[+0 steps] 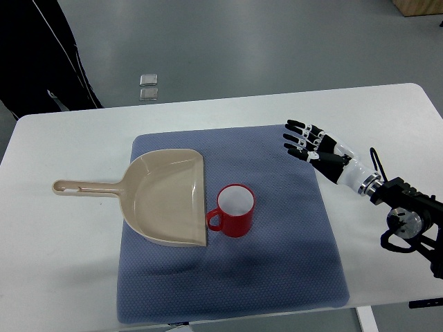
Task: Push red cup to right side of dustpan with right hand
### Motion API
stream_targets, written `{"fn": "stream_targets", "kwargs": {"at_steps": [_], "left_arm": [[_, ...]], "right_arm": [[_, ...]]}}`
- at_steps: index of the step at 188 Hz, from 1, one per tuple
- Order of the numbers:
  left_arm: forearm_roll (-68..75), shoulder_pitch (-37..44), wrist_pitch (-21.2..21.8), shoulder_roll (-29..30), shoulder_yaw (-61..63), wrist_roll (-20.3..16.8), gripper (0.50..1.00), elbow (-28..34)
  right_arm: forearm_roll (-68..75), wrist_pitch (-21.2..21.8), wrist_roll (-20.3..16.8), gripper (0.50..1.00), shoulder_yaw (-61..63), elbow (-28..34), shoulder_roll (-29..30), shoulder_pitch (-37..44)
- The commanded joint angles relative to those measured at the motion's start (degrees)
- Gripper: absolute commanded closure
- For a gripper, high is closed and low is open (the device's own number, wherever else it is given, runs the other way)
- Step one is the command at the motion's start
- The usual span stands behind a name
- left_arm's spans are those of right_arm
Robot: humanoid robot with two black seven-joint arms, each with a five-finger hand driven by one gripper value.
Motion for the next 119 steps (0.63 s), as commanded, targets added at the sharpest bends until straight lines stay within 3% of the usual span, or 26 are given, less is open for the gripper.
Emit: {"fn": "stream_targets", "kwargs": {"at_steps": [1, 22, 119], "left_arm": [[0.0, 0.0, 0.0, 0.0, -0.1, 0.0, 0.500, 0.0], [0.0, 0.0, 0.0, 0.0, 0.0, 0.0, 0.500, 0.0], [0.0, 0.0, 0.0, 0.0, 0.0, 0.0, 0.500, 0.0]], "right_arm": [[3.6, -3.4, -5.2, 0.572, -0.1, -0.5, 0.1, 0.7], [5.1, -6.4, -8.9, 0.570, 0.0, -0.6, 0.0, 0.8], [5.7, -3.7, -7.6, 0.566, 5.8, -0.5, -0.9, 2.8]]}}
